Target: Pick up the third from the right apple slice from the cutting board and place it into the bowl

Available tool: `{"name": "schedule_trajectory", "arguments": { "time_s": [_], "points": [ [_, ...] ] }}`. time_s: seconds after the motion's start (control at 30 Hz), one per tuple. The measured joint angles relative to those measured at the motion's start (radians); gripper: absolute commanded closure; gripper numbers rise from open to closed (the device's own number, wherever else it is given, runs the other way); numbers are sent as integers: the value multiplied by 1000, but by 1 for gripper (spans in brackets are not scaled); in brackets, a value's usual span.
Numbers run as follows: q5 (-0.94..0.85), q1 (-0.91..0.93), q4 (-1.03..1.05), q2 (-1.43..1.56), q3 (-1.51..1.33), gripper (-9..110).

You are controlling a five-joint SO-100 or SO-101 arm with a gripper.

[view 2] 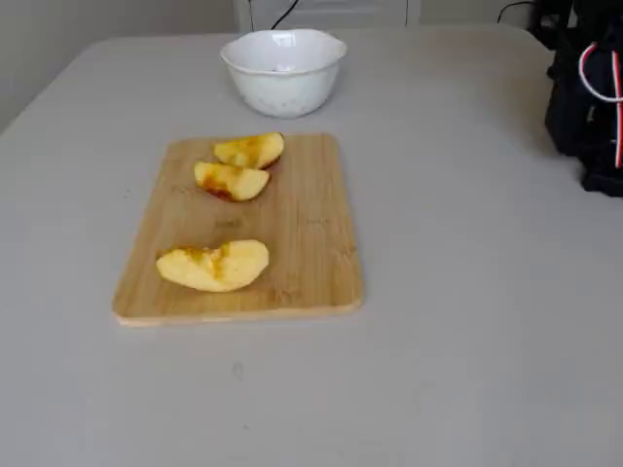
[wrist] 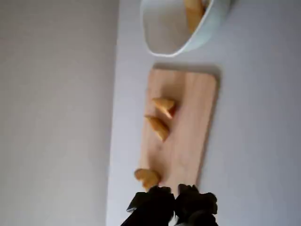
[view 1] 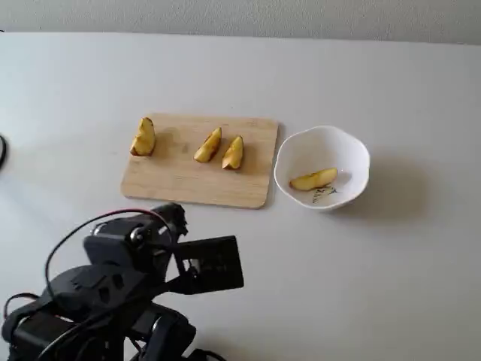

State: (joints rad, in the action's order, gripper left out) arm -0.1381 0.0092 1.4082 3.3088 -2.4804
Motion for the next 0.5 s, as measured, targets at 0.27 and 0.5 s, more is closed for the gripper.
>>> {"name": "schedule_trajectory", "arguments": {
  "time_s": [0.27,0.5],
  "points": [
    [-31,98,-8,0,-199,101],
    [-26,150,-32,0,-362,101]
  ]
}}
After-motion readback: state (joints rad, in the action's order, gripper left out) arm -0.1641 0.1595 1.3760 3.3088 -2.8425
